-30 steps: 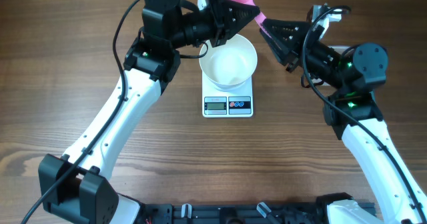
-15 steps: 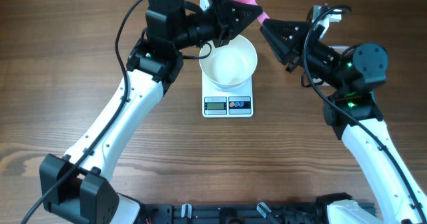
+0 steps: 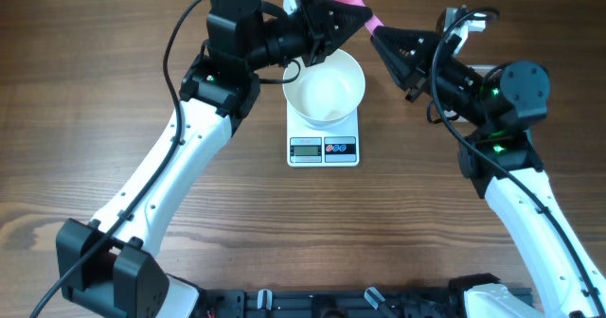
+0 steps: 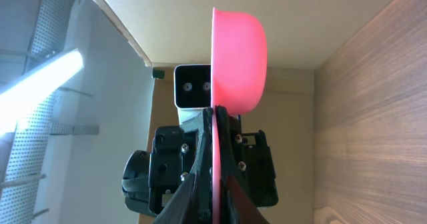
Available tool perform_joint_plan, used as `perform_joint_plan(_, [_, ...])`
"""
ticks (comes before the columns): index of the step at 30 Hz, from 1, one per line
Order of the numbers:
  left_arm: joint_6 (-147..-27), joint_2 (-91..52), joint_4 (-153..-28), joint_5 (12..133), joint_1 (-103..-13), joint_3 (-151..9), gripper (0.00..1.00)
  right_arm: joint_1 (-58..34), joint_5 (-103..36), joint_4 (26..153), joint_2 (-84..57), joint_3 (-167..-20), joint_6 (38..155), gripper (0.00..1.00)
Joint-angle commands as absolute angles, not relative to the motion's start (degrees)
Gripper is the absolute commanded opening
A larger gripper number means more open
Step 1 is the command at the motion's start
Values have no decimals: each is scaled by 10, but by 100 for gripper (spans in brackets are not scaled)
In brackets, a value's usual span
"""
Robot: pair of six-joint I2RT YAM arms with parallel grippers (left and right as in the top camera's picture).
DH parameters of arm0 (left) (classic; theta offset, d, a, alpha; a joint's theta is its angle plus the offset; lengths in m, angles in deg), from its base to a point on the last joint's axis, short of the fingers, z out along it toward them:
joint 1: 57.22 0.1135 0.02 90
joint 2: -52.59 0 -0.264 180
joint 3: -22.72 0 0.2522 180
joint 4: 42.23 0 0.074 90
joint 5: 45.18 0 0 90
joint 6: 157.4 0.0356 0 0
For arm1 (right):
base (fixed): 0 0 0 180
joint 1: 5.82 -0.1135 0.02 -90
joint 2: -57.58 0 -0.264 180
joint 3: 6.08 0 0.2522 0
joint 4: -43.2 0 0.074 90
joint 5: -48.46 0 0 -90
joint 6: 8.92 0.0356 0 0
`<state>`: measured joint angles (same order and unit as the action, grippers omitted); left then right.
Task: Scoop item into bowl and weigh 150g on scale
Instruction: 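Hand the pink scoop from the left gripper to the right gripper above the bowl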
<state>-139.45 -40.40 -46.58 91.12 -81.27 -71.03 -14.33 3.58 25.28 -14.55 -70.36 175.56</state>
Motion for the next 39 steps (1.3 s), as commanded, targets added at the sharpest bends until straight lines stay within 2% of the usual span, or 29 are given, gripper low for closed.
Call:
perform_joint_plan(1, [-1381, -402, -465, 908, -815, -716, 4, -141, 19, 249, -152, -715, 1755, 10])
perform_joint_plan(3, [-1381, -402, -465, 908, -815, -716, 4, -142, 19, 249, -152, -715, 1755, 5])
perform_joint_plan(7, [-1381, -402, -465, 908, -815, -716, 4, -142, 17, 249, -152, -715, 1737, 5])
perform_joint_plan(11, [-1381, -402, -466, 908, -815, -716, 16, -141, 17, 251, -152, -715, 1718, 5])
perform_joint_plan(16, [-1381, -402, -466, 908, -815, -716, 21, -141, 20, 270, -152, -716, 1680, 5])
perform_joint_plan(20, [-1363, -402, -466, 908, -815, -716, 20, -141, 53, 271, -152, -719, 1600, 5])
perform_joint_plan(23, [-1351, -402, -466, 907, -815, -716, 20, -141, 75, 270, -152, -719, 1593, 4])
perform_joint_plan(26, [-1351, -402, -466, 905, -815, -716, 31, -141, 99, 270, -152, -720, 1611, 5])
perform_joint_plan(28, [-1351, -402, -466, 904, -815, -716, 31, -141, 106, 270, -152, -720, 1623, 5])
perform_joint_plan(30, [-1351, -402, -466, 903, -815, -716, 29, -141, 109, 269, -152, -720, 1626, 5])
perform_joint_plan(32, [-1351, -402, -466, 903, -815, -716, 22, -141, 113, 268, -152, -720, 1638, 5])
perform_joint_plan(33, [-1351, -402, -466, 903, -815, -716, 10, -141, 117, 258, -152, -720, 1643, 5])
perform_joint_plan(34, [-1351, -402, -466, 903, -815, -716, 4, -141, 120, 252, -152, -720, 1651, 5])
perform_joint_plan(38, [-1352, -402, -466, 903, -815, -716, 4, -141, 122, 245, -152, -720, 1657, 5])
perform_joint_plan(39, [-1353, -402, -466, 903, -815, -716, 4, -141, 115, 245, -152, -720, 1656, 9])
